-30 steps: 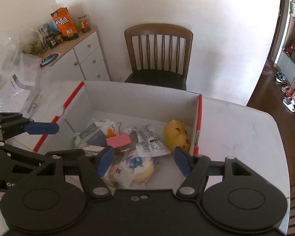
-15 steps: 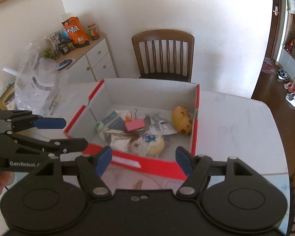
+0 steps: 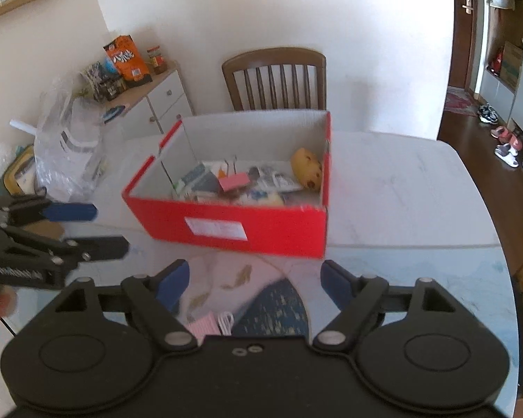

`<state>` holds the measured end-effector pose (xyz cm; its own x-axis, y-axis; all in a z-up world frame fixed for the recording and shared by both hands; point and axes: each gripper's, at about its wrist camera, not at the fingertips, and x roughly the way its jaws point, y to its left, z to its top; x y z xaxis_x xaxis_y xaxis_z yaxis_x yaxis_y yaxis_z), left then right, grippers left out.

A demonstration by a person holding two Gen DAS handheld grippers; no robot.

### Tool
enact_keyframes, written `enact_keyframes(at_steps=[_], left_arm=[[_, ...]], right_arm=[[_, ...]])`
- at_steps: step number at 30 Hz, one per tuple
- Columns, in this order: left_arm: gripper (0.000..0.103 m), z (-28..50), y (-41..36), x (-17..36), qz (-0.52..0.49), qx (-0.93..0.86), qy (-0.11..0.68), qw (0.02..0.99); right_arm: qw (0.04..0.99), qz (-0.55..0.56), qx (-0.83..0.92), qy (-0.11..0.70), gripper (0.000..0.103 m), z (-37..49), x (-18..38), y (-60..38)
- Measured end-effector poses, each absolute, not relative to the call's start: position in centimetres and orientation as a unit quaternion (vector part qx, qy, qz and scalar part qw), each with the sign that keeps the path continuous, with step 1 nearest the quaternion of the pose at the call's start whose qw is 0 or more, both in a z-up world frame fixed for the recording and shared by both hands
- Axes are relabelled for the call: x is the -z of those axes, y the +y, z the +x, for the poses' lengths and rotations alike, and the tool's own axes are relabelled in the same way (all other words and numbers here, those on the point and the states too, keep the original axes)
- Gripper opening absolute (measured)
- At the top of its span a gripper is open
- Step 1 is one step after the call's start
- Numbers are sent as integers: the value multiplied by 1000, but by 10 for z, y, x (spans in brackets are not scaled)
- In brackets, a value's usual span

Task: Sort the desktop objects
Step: 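Withdraw both grippers from the box toward the remaining table items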

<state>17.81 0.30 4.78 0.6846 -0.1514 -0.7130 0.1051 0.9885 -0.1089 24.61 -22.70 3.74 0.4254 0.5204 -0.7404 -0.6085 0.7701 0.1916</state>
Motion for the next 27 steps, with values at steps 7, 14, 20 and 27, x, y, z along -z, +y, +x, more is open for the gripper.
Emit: enact_keyframes(at_steps=[7,14,20,27], left_arm=[[83,154,-9,-32,-27,87,394,914],[84,139,-21,-12,-32,104,406,907],[90,133,-28,4,-35,114,418,901],[102,126,-38,18,-31,122,422,898]], right_arm=[[846,-53,-308,433,83,221,-10,-249],[845,-54,-287,449,86,208,14,-267],[845,-43,-278,455,89,197,30,-280],[849,-45,-276,449,98,191,38,-287]])
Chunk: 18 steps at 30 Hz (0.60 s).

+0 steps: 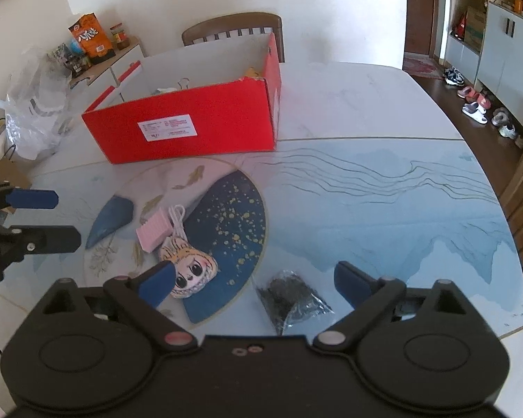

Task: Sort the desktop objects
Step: 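Withdraw both grippers from the box toward the remaining table items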

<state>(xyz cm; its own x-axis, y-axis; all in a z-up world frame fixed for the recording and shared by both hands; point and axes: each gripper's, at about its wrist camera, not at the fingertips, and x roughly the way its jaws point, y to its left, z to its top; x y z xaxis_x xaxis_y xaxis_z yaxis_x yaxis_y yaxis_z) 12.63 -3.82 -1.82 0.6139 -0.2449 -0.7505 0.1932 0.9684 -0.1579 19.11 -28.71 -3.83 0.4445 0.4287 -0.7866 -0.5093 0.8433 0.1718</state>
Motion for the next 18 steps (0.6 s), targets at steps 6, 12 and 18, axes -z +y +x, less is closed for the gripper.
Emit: enact_keyframes(at_steps=[6,12,18], left_arm=[[102,125,-51,29,-16,132,425,895],[102,125,-62,40,-17,143,422,895],[102,130,-79,54,-2,160,421,893]], right_arm=[[848,-38,-266,458,98,191,48,-294],[848,-35,-258,461,98,193,55,-303],[845,-39,-255,468,98,196,65,-308]])
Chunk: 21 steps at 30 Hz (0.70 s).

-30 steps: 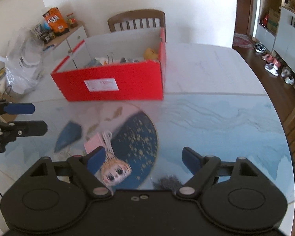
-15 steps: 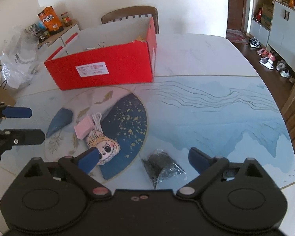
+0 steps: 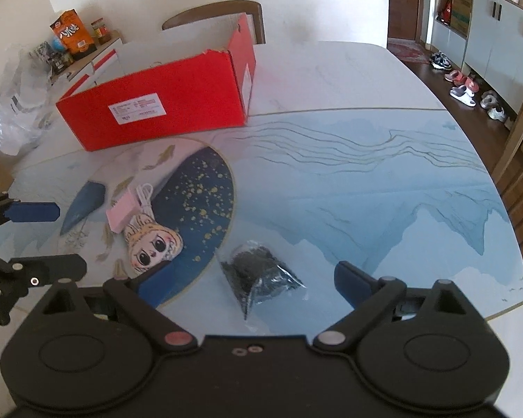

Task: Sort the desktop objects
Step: 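Withdraw both grippers from the box toward the remaining table items, then grasp the doll keychain with the left gripper while the right gripper grasps the black parts bag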

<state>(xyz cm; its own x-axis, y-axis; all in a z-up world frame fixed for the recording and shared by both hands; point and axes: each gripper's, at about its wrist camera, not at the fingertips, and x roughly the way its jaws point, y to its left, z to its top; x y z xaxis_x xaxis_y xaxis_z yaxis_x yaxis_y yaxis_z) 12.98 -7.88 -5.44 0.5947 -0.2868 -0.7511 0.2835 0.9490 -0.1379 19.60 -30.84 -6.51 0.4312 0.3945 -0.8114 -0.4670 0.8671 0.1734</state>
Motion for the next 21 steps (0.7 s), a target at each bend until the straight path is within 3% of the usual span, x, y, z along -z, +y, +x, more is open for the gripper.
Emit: enact_keyframes(at_steps=[18,21], left_arm=[[101,145,-110,90,76,166,406,896],[96,147,-112,94,83,166,405,895]], right_arm=[[826,-72,-272,488,89,205,89,-298],[824,-78,-270,493,86,208,91,-297]])
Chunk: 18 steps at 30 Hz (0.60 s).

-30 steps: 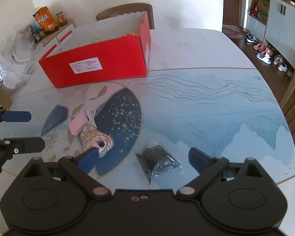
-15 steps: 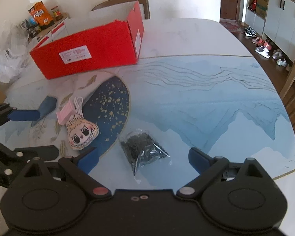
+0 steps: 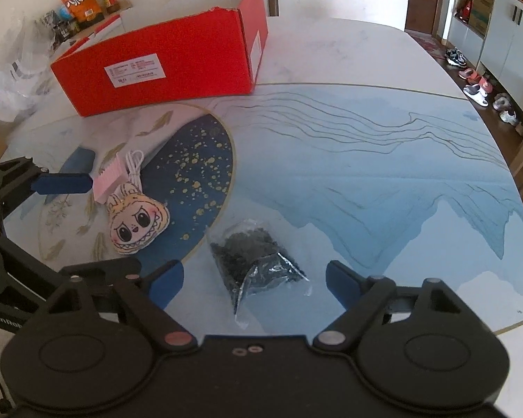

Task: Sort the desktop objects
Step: 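Grasp the doll keychain with the left gripper while the right gripper grasps the black parts bag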

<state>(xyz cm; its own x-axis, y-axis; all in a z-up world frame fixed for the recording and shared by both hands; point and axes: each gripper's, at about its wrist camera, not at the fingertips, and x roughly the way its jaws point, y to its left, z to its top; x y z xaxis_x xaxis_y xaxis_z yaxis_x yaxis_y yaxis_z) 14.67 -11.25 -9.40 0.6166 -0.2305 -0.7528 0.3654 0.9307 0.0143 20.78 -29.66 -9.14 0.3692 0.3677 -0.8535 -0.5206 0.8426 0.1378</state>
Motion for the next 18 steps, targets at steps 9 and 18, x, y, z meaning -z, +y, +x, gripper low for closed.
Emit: enact_keyframes(at_steps=[9,18], left_arm=[[69,152,-117,99,98,161,409,893],[54,153,-122,100,118,153,413,890]], right_arm=[[820,-79,-269,499,75,211,95,-294],[822,-76,-271,496,60,212,92,-294]])
